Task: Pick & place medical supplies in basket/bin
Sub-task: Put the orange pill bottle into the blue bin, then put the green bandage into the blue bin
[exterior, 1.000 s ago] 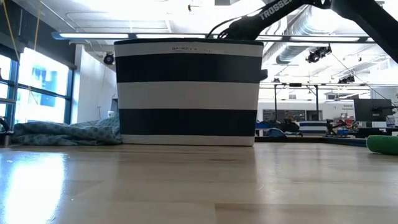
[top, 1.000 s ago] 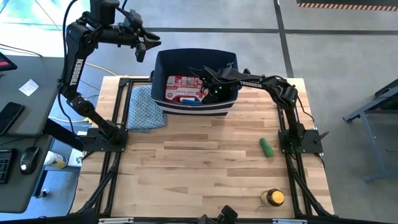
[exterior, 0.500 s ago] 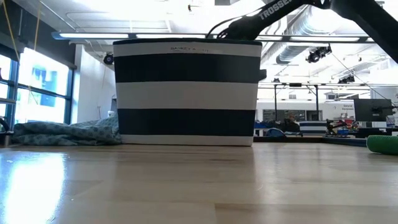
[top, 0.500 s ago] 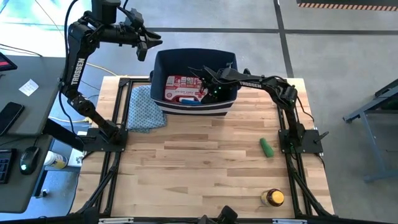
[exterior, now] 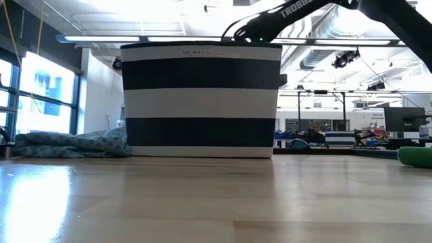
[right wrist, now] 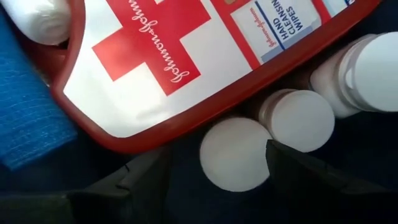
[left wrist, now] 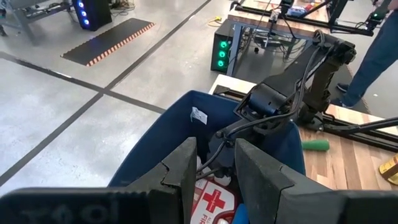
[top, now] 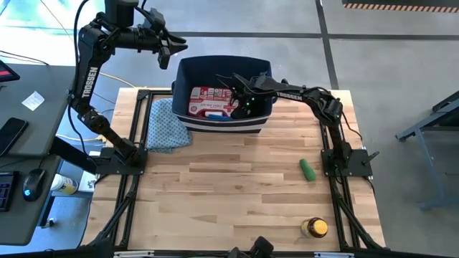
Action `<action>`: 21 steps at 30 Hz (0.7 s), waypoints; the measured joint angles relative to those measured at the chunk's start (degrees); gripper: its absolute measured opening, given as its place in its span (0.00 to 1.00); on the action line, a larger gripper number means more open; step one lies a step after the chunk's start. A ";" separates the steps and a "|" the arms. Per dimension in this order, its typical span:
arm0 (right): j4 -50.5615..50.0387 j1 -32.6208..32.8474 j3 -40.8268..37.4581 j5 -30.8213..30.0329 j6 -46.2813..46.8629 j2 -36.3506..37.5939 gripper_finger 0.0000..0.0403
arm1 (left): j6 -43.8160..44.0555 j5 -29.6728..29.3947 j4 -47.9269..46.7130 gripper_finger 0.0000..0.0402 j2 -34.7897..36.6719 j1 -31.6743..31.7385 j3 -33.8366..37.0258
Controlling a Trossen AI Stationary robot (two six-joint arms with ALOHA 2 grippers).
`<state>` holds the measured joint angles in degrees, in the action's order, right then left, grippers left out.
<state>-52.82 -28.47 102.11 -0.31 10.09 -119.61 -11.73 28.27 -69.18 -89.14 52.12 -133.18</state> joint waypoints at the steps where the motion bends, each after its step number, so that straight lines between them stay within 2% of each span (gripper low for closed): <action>1: -0.35 -0.02 0.25 0.14 0.03 0.00 0.62 | 0.01 0.00 0.22 0.36 0.00 0.00 -0.01; 21: -2.28 -0.02 2.18 -0.47 -0.96 0.73 0.62 | 0.22 1.01 2.84 0.36 -0.57 0.00 -0.01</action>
<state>-55.10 -28.49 104.29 -0.78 9.13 -118.88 -11.51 29.28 -66.33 -89.71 52.12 -133.19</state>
